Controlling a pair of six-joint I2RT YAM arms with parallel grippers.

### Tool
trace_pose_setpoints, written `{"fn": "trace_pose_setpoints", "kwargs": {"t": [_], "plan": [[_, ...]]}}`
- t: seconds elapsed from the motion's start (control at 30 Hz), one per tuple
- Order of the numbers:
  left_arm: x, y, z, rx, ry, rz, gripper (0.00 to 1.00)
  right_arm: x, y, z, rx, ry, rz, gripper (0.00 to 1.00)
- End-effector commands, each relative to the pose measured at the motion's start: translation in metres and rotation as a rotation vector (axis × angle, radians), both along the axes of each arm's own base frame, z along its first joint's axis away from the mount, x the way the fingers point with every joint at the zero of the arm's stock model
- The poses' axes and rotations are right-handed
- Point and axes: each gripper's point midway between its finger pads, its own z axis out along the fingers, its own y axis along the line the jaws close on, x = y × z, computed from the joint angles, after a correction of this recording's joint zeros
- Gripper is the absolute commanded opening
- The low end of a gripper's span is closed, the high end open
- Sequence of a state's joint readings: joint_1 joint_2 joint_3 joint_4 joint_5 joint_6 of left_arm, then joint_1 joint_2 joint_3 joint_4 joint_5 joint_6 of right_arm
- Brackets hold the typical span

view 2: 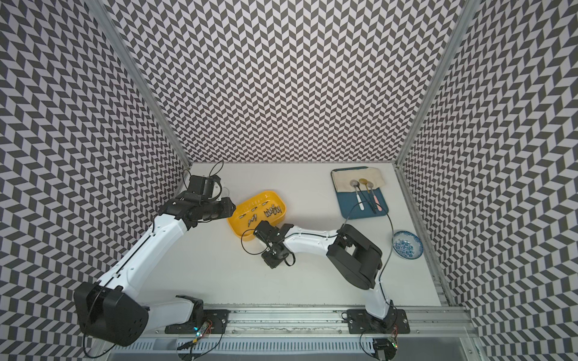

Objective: Put the bit on the desktop into the storage box
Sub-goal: Pick up the screwdriver bit from the center of the board.

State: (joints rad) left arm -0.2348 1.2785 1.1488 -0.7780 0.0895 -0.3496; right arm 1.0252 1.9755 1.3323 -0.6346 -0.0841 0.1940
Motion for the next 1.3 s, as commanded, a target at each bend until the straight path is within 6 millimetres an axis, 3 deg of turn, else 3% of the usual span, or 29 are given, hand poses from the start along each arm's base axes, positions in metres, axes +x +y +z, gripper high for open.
{"fn": "trace_pose_setpoints", "kwargs": {"t": [0.0, 0.2, 0.47, 0.63, 0.8, 1.03, 1.27], "plan": [[-0.006, 0.003, 0.001, 0.001, -0.001, -0.005, 0.34, 0.000, -0.003, -0.013, -0.041, 0.003, -0.010, 0.29], [-0.012, 0.002, -0.003, -0.017, 0.004, -0.006, 0.35, 0.002, -0.013, -0.019, -0.118, -0.029, -0.012, 0.24], [-0.028, -0.005, -0.017, -0.070, 0.024, -0.013, 0.34, -0.004, -0.010, -0.019, -0.114, -0.016, -0.003, 0.11], [-0.039, -0.020, -0.027, -0.093, 0.035, -0.026, 0.34, -0.005, -0.002, -0.002, -0.059, -0.011, -0.004, 0.00], [-0.051, -0.029, -0.033, -0.122, 0.031, -0.028, 0.34, -0.003, 0.007, 0.026, 0.013, -0.020, -0.009, 0.00], [-0.066, -0.033, -0.045, -0.125, 0.048, -0.019, 0.34, 0.025, -0.004, 0.064, 0.008, -0.101, -0.071, 0.00], [-0.079, -0.037, -0.047, -0.146, 0.057, -0.019, 0.34, 0.078, -0.010, 0.103, 0.064, -0.172, -0.129, 0.00]]}}
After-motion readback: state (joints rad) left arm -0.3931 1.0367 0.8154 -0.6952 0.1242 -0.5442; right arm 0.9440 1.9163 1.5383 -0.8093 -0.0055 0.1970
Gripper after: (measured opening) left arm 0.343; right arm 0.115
